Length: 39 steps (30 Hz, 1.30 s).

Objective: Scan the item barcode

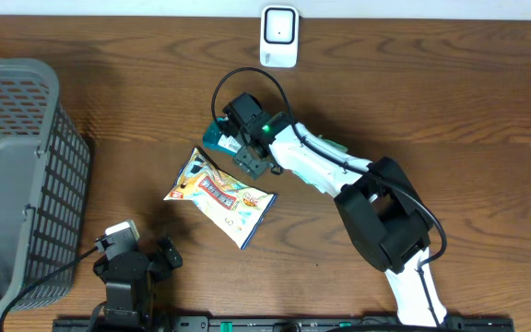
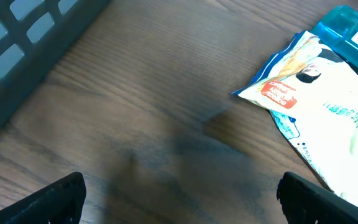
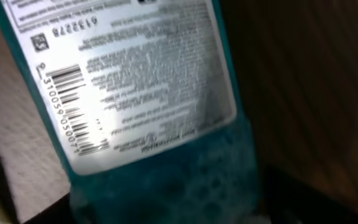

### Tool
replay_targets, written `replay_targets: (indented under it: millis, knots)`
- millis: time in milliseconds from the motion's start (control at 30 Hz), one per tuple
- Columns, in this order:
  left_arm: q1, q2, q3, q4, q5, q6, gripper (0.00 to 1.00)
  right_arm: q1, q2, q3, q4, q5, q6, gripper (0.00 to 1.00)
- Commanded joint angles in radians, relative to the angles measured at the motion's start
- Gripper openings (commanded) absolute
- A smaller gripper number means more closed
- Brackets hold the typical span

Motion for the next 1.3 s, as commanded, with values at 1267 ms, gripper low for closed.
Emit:
replay_targets:
  millis: [1267]
  knots:
    - [0.002, -0.001, 0.0, -0.07, -0.006, 0.021, 0.98, -0.054, 0.026, 0.216, -0.365, -0.548, 0.132, 0.81]
